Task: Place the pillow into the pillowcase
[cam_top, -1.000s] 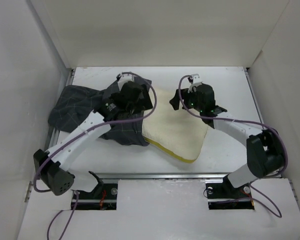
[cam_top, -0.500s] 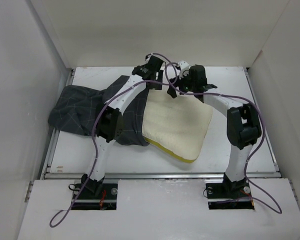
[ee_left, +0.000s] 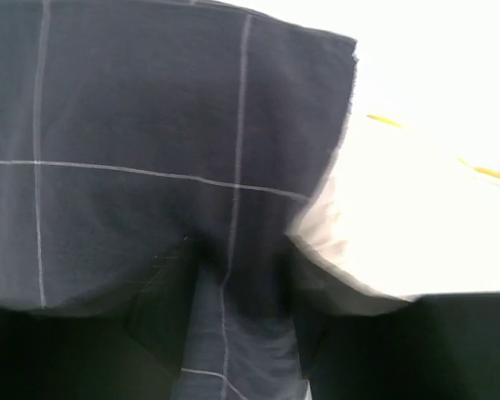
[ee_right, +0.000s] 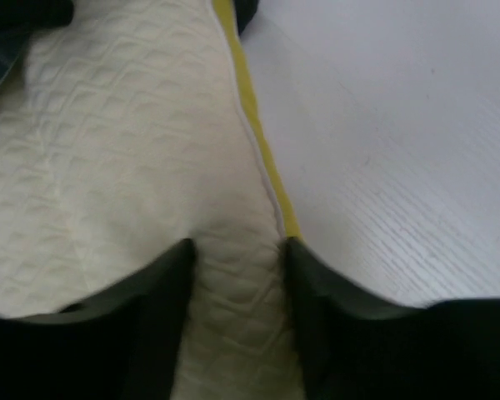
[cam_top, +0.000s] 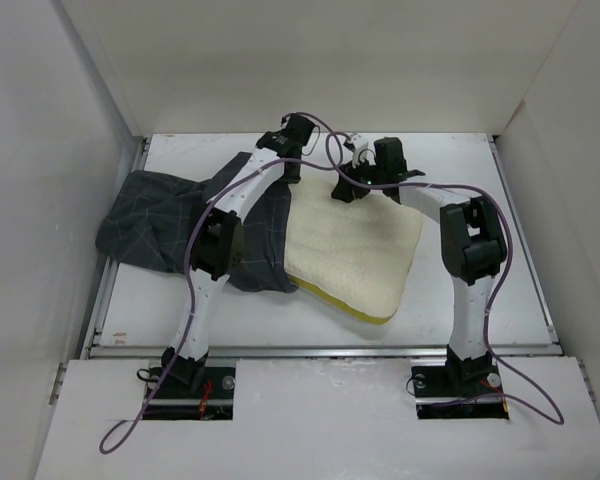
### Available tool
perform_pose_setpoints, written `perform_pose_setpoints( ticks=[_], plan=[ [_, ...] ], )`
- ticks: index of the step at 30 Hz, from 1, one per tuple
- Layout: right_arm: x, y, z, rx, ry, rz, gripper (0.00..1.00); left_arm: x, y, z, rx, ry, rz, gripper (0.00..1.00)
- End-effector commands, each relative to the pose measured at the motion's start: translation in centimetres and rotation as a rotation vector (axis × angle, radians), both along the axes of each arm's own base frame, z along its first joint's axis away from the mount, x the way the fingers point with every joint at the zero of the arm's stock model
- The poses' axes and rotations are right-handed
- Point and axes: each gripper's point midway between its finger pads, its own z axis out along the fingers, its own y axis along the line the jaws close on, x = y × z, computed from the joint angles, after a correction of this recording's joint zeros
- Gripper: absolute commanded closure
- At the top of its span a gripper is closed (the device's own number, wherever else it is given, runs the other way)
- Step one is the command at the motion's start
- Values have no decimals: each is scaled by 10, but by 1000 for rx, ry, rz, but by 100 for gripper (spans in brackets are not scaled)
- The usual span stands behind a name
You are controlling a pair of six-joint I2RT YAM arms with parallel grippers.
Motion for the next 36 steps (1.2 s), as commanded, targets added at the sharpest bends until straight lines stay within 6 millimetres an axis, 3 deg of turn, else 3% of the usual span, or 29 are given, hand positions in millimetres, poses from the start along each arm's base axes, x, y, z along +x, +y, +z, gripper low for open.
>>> perform_pose_setpoints(
  ticks=[1, 3, 4, 6, 9, 10, 12, 14, 17, 19, 26, 29, 30, 31, 32, 33, 34, 35, 36],
  plan=[
    [-7, 19, 9, 46, 0, 92, 49, -1, 8, 1, 48, 2, 11, 73],
    [-10, 21, 8, 58, 0, 109, 83, 2, 1, 9, 9, -11, 5, 100],
    [-12, 23, 19, 77, -25, 126, 100, 5, -4, 13, -17, -25, -6, 100],
    [-20, 31, 32, 132, -53, 184, 100, 8, -14, 34, -76, -65, -40, 100],
    [-36, 47, 59, 189, -83, 229, 100, 2, -48, 79, -145, -162, -152, 100],
    [-37, 52, 80, 210, -138, 239, 100, -2, -58, 90, -161, -182, -183, 100],
    [-51, 61, 92, 272, -128, 253, 100, -15, -83, 119, -188, -238, -275, 100],
    [-62, 72, 129, 380, -183, 280, 100, -33, -109, 137, -250, -246, -388, 100],
    [-84, 77, 165, 524, -274, 363, 100, -64, -149, 151, -298, -248, -538, 100],
    [-97, 78, 179, 604, -247, 383, 100, -86, -172, 158, -312, -250, -607, 100],
    [-117, 66, 193, 819, -266, 273, 100, -163, -230, 162, -442, -165, -848, 100],
    [-119, 59, 171, 832, -236, 201, 100, -189, -240, 165, -470, -133, -879, 100],
    [-121, 55, 160, 828, -211, 169, 100, -189, -235, 166, -463, -135, -855, 100],
    [-124, 52, 160, 833, -219, 157, 100, -193, -227, 181, -477, -168, -837, 100],
    [-126, 50, 158, 836, -220, 141, 100, -199, -224, 164, -462, -134, -822, 100],
    [-125, 46, 158, 845, -230, 108, 100, -197, -222, 165, -468, -157, -802, 100],
    [-131, 43, 150, 840, -216, 102, 100, -195, -216, 161, -455, -161, -768, 88],
    [-136, 41, 156, 849, -219, 105, 100, -182, -202, 156, -412, -181, -686, 68],
    [-139, 39, 156, 850, -219, 95, 100, -175, -188, 144, -396, -144, -612, 65]
  ],
)
